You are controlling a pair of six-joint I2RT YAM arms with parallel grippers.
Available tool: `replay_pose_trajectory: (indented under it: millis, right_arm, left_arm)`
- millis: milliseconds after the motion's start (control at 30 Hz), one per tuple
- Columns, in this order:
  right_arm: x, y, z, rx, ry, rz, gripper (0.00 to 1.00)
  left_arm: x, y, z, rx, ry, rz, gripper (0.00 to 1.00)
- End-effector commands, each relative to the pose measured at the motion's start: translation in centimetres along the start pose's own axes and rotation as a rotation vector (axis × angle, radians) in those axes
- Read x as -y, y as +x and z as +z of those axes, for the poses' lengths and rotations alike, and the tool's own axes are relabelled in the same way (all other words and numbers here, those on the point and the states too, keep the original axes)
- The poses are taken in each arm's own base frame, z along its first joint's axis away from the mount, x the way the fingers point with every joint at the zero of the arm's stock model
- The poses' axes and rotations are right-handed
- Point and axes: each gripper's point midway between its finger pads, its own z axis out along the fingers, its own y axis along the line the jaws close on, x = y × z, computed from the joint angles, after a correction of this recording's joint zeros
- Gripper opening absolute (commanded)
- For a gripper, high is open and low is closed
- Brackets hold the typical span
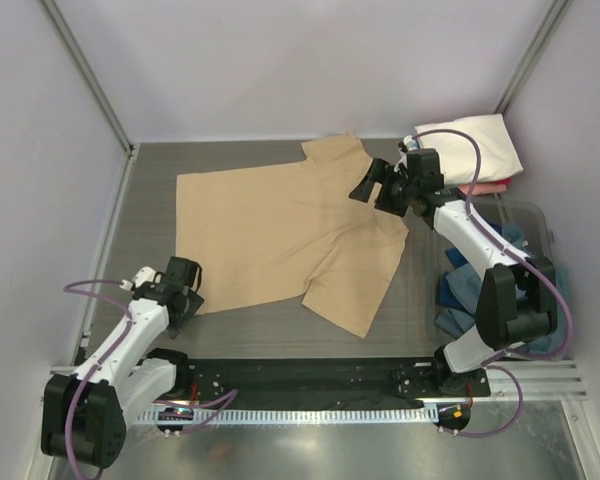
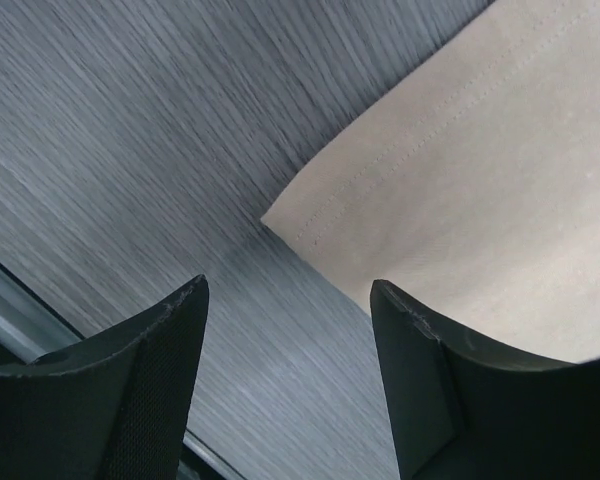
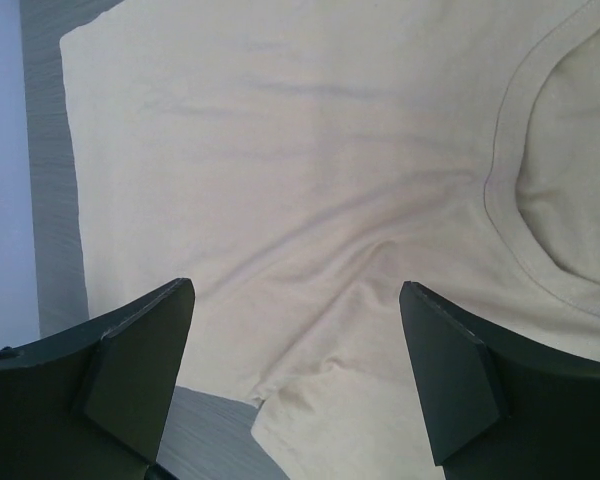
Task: Fold and stack the t-shirts
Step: Fold the tshirt
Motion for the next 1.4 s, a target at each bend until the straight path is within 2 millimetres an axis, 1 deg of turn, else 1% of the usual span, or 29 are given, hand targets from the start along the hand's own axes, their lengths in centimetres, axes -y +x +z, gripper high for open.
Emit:
replay_pose_trajectory:
  millis: [0, 67, 100, 167, 200, 233, 300, 333, 367, 400, 433, 467, 500, 533, 567, 600, 667, 733, 767, 800, 833, 867, 900, 1000, 1033, 1167, 1233, 1300, 1367]
  right_arm:
    - [0.3, 1.7, -1.3, -0.023, 0.005, -0.006, 0.90]
    - [0.3, 1.8, -2.1, -0.008, 0.011, -0.011, 0.90]
    - [0.4, 2.3, -2.7, -0.003, 0.017, -0.011, 0.90]
    - [0.7, 3.1, -3.1, -0.001, 0.035, -0.012, 0.90]
    - [1.3, 4.1, -3.1, -0.016, 0.048, -0.010, 0.90]
    - [1.0, 4.7, -3.4, -0.022, 0.046, -0.018, 0.90]
    - [1.3, 6.4, -3.5, -0.052, 0.054, -0.022, 0.90]
    - [1.3, 7.0, -3.8, -0.059, 0.054, -0.027, 0.90]
    - [1.1, 7.6, -3.8, -0.069, 0.056, -0.036, 0.90]
    - [1.5, 8.6, -3.8, -0.084, 0.067, -0.036, 0.90]
    - [1.5, 9.1, -4.0, -0.096, 0.073, -0.036, 0.90]
    - [1.3, 9.6, -4.3, -0.096, 0.077, -0.049, 0.90]
    - [1.9, 10.8, -4.5, -0.118, 0.103, -0.046, 0.90]
    - [2.1, 11.8, -4.7, -0.122, 0.129, -0.048, 0.90]
    - [2.3, 11.7, -5.0, -0.114, 0.150, -0.032, 0.90]
    - [2.5, 13.3, -5.2, -0.142, 0.171, -0.034, 0.90]
    - [3.1, 15.6, -6.0, -0.185, 0.233, 0.002, 0.90]
    - [4.4, 18.3, -7.2, -0.199, 0.330, -0.029, 0.90]
    - [4.6, 19.3, -7.6, -0.207, 0.349, -0.042, 0.89]
    - [5.9, 20.4, -8.6, -0.204, 0.405, -0.031, 0.89]
    - [5.6, 21.7, -9.1, -0.215, 0.402, -0.059, 0.89]
    - [6.0, 22.5, -9.5, -0.223, 0.413, -0.063, 0.89]
    - [6.9, 23.8, -10.2, -0.234, 0.436, -0.038, 0.89]
    - [7.6, 26.4, -11.0, -0.282, 0.440, -0.026, 0.85]
    - [7.6, 26.9, -11.1, -0.289, 0.438, -0.022, 0.81]
    - [7.8, 28.7, -11.2, -0.334, 0.452, -0.057, 0.78]
    - [7.6, 29.3, -10.8, -0.350, 0.452, -0.069, 0.76]
    - [6.9, 30.0, -10.3, -0.361, 0.426, -0.074, 0.74]
    - [6.9, 30.5, -10.0, -0.373, 0.430, -0.082, 0.71]
  left_arm:
    - [1.5, -1.8, 0.5, 0.096, 0.040, -0.094, 0.67]
    - [1.6, -1.7, 0.9, 0.094, 0.040, -0.093, 0.65]
    - [1.9, -1.5, 1.2, 0.087, 0.042, -0.097, 0.64]
    - [2.2, -1.3, 1.6, 0.080, 0.040, -0.093, 0.61]
    - [2.4, -1.3, 1.8, 0.080, 0.034, -0.092, 0.61]
    - [2.6, -1.3, 1.9, 0.080, 0.034, -0.094, 0.58]
    - [2.9, -1.5, 2.1, 0.083, 0.036, -0.097, 0.52]
    - [3.0, -1.4, 2.3, 0.082, 0.026, -0.092, 0.42]
    - [3.2, -1.6, 2.2, 0.085, 0.029, -0.094, 0.36]
    - [3.4, -1.7, 2.3, 0.085, 0.030, -0.095, 0.31]
    - [3.5, -1.7, 2.4, 0.085, 0.029, -0.091, 0.24]
    - [3.6, -1.8, 2.3, 0.085, 0.030, -0.089, 0.19]
    - [4.0, -2.1, 2.1, 0.090, 0.041, -0.092, 0.14]
    - [4.2, -2.4, 1.8, 0.099, 0.049, -0.087, 0.06]
    - [4.2, -2.6, 1.7, 0.108, 0.051, -0.087, 0.03]
    - [4.4, -3.1, 1.3, 0.119, 0.055, -0.089, 0.01]
    - [4.4, -4.1, 0.8, 0.151, 0.065, -0.084, 0.00]
    - [4.5, -5.1, 0.4, 0.169, 0.071, -0.095, 0.00]
    - [4.4, -5.4, 0.3, 0.174, 0.072, -0.095, 0.00]
    - [4.3, -5.8, 0.1, 0.181, 0.076, -0.089, 0.00]
    - [4.2, -6.0, 0.1, 0.184, 0.075, -0.092, 0.00]
    - [3.9, -6.3, 0.2, 0.185, 0.068, -0.099, 0.00]
    - [3.8, -6.3, 0.3, 0.185, 0.071, -0.093, 0.00]
    - [3.3, -6.2, 0.8, 0.174, 0.070, -0.096, 0.00]
    - [3.1, -6.2, 0.9, 0.171, 0.066, -0.104, 0.00]
    - [3.0, -6.1, 1.1, 0.167, 0.086, -0.112, 0.00]
    - [3.0, -6.1, 1.1, 0.165, 0.089, -0.114, 0.00]
    - [2.9, -6.0, 1.0, 0.164, 0.091, -0.113, 0.00]
    - [2.8, -6.0, 1.0, 0.164, 0.094, -0.117, 0.00]
